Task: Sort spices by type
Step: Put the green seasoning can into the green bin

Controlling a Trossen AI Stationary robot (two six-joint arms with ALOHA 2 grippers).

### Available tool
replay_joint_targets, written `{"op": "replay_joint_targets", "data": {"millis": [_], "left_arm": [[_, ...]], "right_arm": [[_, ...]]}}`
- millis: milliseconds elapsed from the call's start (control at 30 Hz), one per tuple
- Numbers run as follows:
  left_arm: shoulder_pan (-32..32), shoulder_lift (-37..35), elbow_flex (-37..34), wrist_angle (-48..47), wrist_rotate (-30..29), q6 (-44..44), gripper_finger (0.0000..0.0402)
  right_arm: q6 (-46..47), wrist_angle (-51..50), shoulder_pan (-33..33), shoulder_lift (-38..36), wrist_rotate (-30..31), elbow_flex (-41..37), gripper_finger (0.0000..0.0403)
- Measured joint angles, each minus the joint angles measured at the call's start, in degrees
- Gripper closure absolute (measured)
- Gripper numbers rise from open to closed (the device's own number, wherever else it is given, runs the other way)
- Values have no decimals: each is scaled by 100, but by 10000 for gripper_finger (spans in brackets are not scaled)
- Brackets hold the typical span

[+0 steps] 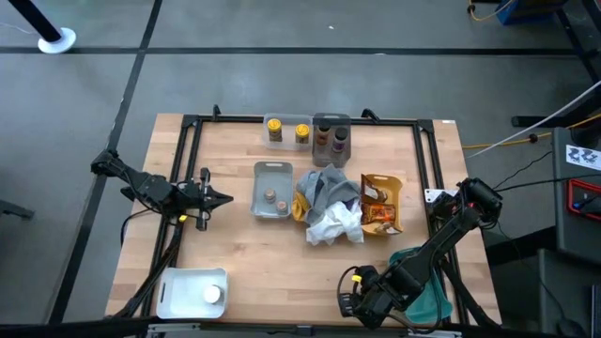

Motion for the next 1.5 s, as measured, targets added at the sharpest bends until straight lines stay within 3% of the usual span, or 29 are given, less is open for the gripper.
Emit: {"op": "replay_joint_targets", "data": {"millis": [267,900,1300,1500], "left_arm": [[0,0,-2,-1,-1,-1,399],[0,2,-4,-4,-3,-1,399],[0,2,-4,-7,-3,-3,399],[0,2,-4,-7,-3,-3,399]], "right_arm": [[25,-21,0,0,62,0,246],[1405,-293,0,0,-150,0,244],[1913,-506,0,-24,-175,0,146],[2290,-503,0,-24,-168,0,130]]}}
